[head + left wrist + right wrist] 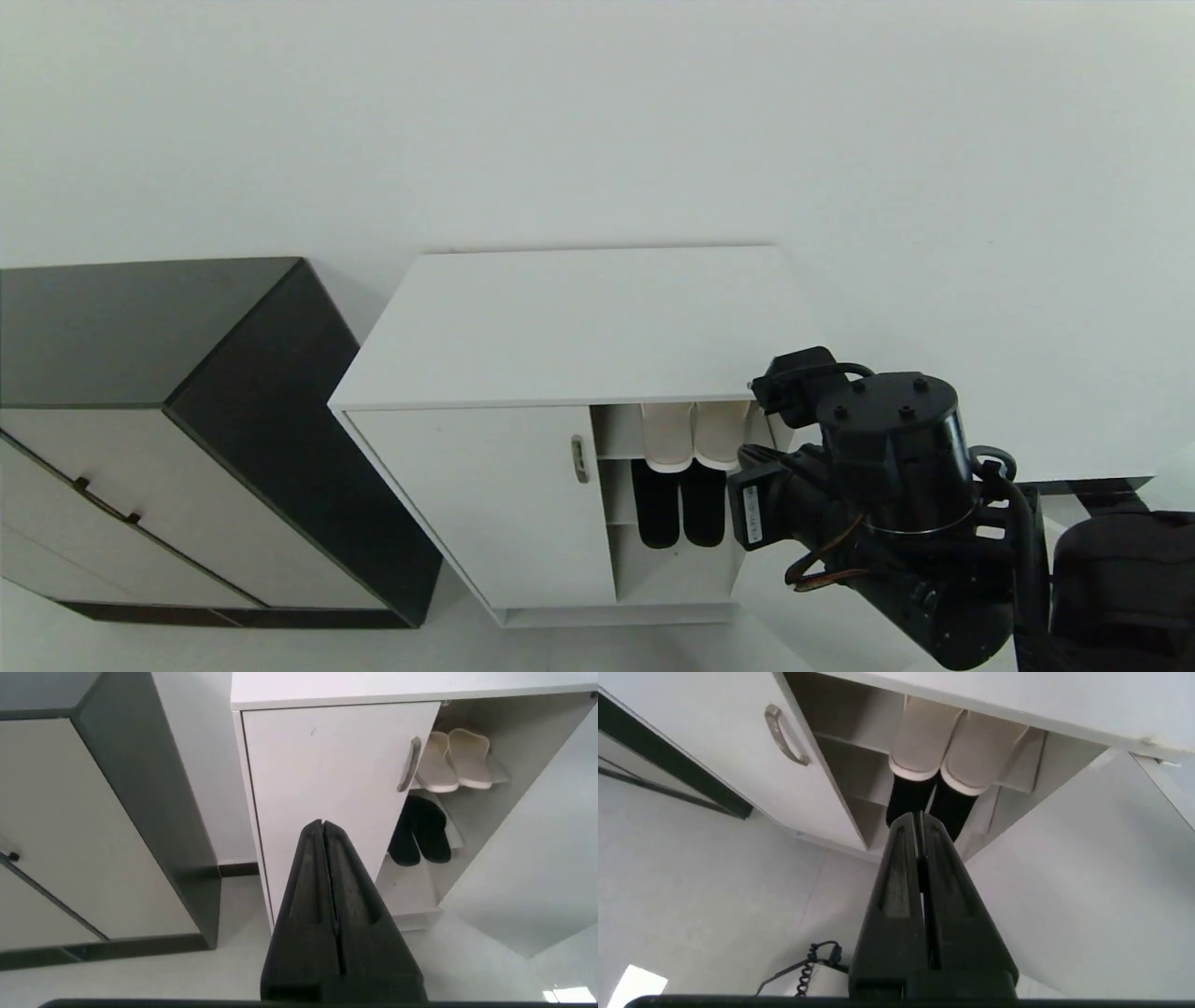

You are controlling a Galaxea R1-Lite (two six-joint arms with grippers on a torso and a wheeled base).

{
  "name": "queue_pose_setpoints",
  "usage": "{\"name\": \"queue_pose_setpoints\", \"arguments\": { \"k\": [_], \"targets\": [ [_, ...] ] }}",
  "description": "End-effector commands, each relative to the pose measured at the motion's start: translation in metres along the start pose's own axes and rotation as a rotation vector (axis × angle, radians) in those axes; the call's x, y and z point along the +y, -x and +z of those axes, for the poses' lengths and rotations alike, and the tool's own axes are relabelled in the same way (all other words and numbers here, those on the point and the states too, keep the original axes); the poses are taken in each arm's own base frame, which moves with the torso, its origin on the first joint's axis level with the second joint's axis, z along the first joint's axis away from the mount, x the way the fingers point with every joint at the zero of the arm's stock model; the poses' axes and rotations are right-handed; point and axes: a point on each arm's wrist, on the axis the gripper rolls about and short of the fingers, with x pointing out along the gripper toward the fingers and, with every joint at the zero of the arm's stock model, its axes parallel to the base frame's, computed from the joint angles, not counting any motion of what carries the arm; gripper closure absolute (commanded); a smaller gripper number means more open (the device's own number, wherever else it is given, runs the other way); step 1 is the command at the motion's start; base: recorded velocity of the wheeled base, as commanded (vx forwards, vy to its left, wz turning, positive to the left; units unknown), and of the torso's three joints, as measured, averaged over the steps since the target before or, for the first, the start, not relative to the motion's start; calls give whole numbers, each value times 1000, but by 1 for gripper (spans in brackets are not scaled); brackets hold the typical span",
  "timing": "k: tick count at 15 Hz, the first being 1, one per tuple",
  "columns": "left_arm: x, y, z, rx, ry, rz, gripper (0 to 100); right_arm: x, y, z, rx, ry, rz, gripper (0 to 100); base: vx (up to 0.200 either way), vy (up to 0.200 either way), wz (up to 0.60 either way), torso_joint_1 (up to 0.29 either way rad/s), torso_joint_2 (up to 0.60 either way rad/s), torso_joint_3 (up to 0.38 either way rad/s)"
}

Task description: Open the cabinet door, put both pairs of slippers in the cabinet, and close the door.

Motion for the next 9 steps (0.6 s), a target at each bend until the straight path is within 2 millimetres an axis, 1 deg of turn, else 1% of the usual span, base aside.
{"name": "queue_pose_setpoints", "arguments": {
  "k": [1, 6, 8, 9],
  "targets": [
    [0, 0, 0, 0, 0, 0, 100, 0, 0, -1, 0, 1, 1, 100, 0, 0, -600, -7, 2, -7],
    [0, 0, 0, 0, 1, 0, 100, -1, -1, 0, 0, 3, -5, 100, 0, 0, -600, 2, 1, -3],
    [0, 0, 0, 0, 1, 0, 100, -7, -4, 1, 0, 6, -27, 100, 0, 0, -600, 0, 0, -2],
    [0, 0, 0, 0, 1, 0, 100, -13, -11, 1, 5, 1, -56, 100, 0, 0, 0, 0, 0, 0]
  ]
}}
